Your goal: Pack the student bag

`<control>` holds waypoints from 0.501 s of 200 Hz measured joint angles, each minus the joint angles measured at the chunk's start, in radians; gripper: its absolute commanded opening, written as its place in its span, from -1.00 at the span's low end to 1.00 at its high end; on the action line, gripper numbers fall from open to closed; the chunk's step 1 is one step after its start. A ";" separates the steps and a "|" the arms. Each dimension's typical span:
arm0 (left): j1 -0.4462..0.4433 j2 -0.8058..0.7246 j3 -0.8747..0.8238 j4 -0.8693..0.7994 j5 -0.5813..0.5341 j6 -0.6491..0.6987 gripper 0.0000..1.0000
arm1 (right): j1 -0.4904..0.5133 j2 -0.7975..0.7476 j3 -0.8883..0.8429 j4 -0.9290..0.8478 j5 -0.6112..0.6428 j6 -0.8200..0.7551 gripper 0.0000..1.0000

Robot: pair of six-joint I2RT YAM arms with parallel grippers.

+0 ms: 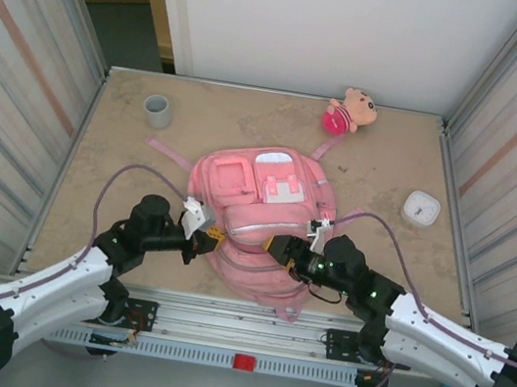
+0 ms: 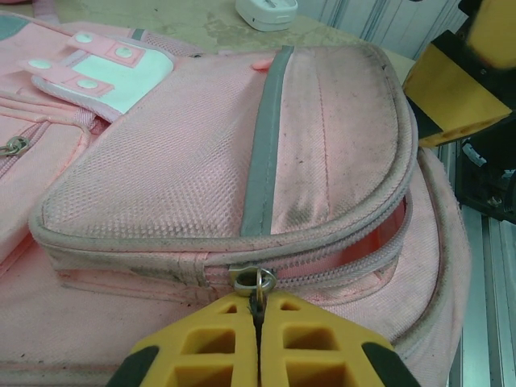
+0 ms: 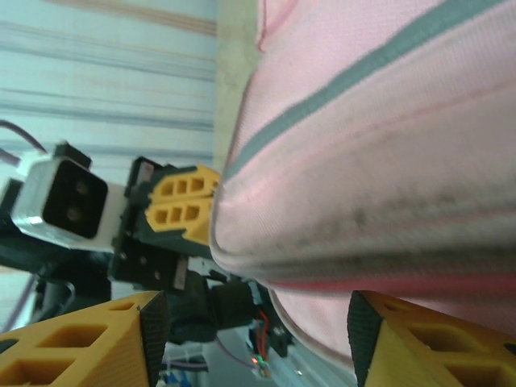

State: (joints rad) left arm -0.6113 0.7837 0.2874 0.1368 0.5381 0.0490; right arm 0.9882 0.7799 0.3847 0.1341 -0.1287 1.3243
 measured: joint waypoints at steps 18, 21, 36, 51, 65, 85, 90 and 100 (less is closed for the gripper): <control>-0.003 -0.002 0.000 0.000 0.000 0.000 -0.97 | 0.000 0.027 0.000 0.048 0.011 0.013 0.06; -0.004 -0.003 0.000 0.000 -0.001 0.000 -0.97 | 0.000 0.030 0.000 0.053 0.013 0.020 0.03; -0.006 -0.005 0.000 0.001 -0.002 0.000 -0.97 | 0.000 0.045 0.000 0.069 0.032 0.036 -0.12; -0.008 -0.005 0.000 0.000 -0.005 -0.001 -0.97 | 0.000 0.051 -0.003 0.084 0.058 0.055 -0.36; -0.018 -0.005 0.000 0.001 -0.009 -0.003 -0.97 | 0.001 0.049 -0.021 0.106 0.087 0.072 -0.57; -0.038 -0.005 0.000 0.001 -0.014 -0.016 -0.97 | 0.003 0.040 -0.039 0.113 0.113 0.085 -0.70; -0.045 -0.005 0.000 0.001 -0.016 -0.019 -0.97 | 0.006 0.037 -0.039 0.113 0.117 0.085 -0.73; -0.061 -0.006 0.000 0.001 -0.026 -0.023 -0.97 | 0.007 0.035 -0.039 0.118 0.127 0.087 -0.77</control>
State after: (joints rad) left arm -0.6727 0.7773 0.2874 0.1375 0.5117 0.0261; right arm 0.9955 0.8146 0.3454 0.2523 -0.0017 1.4117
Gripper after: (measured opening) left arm 0.065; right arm 0.141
